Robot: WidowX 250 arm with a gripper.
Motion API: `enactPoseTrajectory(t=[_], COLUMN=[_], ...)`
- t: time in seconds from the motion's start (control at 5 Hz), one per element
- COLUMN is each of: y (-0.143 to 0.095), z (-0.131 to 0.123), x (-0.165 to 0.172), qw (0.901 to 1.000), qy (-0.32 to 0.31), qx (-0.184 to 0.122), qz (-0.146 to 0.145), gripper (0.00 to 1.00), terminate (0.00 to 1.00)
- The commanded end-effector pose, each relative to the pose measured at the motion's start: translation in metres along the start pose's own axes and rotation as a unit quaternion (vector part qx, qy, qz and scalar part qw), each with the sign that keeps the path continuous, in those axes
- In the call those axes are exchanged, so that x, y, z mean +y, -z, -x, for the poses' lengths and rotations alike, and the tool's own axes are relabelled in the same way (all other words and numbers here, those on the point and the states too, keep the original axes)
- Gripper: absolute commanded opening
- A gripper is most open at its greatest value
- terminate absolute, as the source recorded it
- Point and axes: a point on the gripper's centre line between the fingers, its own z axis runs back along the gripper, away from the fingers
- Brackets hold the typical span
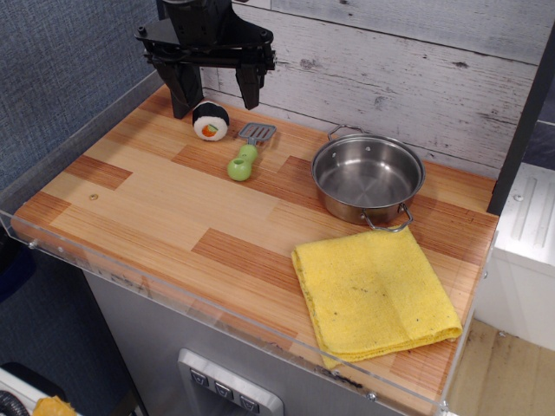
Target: Move the yellow cloth and place it on the left bottom of the table.
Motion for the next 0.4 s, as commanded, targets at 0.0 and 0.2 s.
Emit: enactPoseTrajectory(t=[0.0,0.2], y=[0.000,0.007], z=[0.000,0.022], x=[0.000,-0.037], qw=[1.0000,0.9997], qy=[0.000,0.011], qx=[0.000,0.006], qz=[0.000,0.020], gripper=[1.00,1.00], terminate=[0.00,0.00])
